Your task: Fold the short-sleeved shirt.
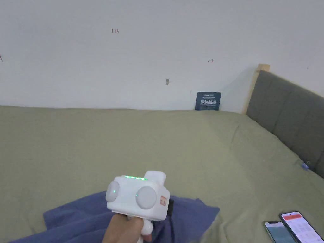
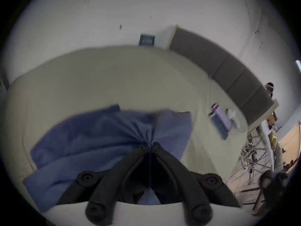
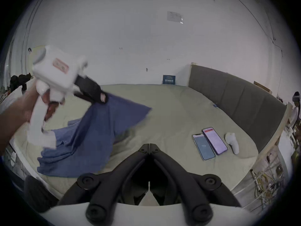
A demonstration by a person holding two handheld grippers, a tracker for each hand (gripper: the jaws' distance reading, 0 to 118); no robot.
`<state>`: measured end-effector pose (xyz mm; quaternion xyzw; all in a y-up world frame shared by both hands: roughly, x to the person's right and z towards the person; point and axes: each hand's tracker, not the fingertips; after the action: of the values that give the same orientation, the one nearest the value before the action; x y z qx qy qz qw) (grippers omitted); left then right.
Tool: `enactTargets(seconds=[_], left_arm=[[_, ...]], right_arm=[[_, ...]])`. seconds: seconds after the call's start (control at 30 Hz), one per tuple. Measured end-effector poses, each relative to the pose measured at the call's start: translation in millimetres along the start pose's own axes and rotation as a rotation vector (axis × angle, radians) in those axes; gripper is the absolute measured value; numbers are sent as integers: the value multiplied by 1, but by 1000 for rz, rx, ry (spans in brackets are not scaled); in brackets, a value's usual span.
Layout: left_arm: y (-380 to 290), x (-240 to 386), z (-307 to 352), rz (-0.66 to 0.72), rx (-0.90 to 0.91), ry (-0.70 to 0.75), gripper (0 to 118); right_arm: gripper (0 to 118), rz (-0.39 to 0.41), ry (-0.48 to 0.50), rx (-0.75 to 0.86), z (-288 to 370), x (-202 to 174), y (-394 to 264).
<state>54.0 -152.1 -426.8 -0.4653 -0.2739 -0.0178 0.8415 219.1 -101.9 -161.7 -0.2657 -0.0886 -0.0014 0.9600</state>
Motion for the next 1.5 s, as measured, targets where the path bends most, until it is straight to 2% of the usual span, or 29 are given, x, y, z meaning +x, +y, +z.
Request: enactTargets(seconds=[0.03,0.07,0.1,0.13,0.17,0.23,0.37,0.43,0.47,0.5,0.53,0.57,0.6,0.8,0.97,1.17,1.33,1.37,1.4,1.43,1.47,1.5], left_arm=[[-7,-3,-13,5,-24,12,9],[-14,-7,-24,9,-35,35,41],[-20,-12,-31,8,-12,37,82],[-25,-18,-32,12,9,45,112],[-29,-25,-27,37,31,58,117],[-36,-33,1,52,124,63,117],[-63,-52,97,25,294,173,115],[-83,-62,154,57,371,235,115],[-97,-70,184,77,427,261,110],[-113,-76,213,77,473,294,100],[-127,-79,236,81,503,345,75],[-143,-81,258,79,524,420,17],[-160,-83,276,91,536,477,0],[-246,-109,356,249,593,584,0],[-259,-132,369,320,599,603,0],[-225,-177,333,346,465,526,0],[-178,-249,249,367,233,478,0],[-170,-267,230,385,194,467,6],[-164,-279,211,377,142,461,24],[-160,-290,195,382,103,463,57],[-155,-302,177,383,43,479,103],[-152,-311,161,378,31,496,116]], right_arm=[[0,-3,-2,-13,-5,1,-2],[0,-7,-1,-23,-9,2,-5],[0,-14,-3,-32,-14,3,-6],[0,-21,-4,-37,-18,4,-7],[0,-26,-3,-40,-21,4,-7],[0,-30,-2,-37,-22,2,-6],[0,-54,17,3,-14,-6,4],[0,-63,30,42,-2,-13,9],[0,-65,35,60,4,-18,11],[0,-69,41,82,11,-23,13],[0,-69,54,102,17,-27,15],[0,-67,58,113,23,-32,16],[0,-67,66,125,27,-36,18],[0,-49,105,183,50,-56,16],[0,-31,116,176,51,-64,18],[0,-16,119,161,43,-71,20],[0,-9,113,98,21,-73,13],[0,-6,111,84,16,-73,11],[0,-3,109,73,11,-72,9],[0,0,106,61,7,-72,8],[0,7,95,41,1,-72,7],[0,14,88,28,-5,-71,6]])
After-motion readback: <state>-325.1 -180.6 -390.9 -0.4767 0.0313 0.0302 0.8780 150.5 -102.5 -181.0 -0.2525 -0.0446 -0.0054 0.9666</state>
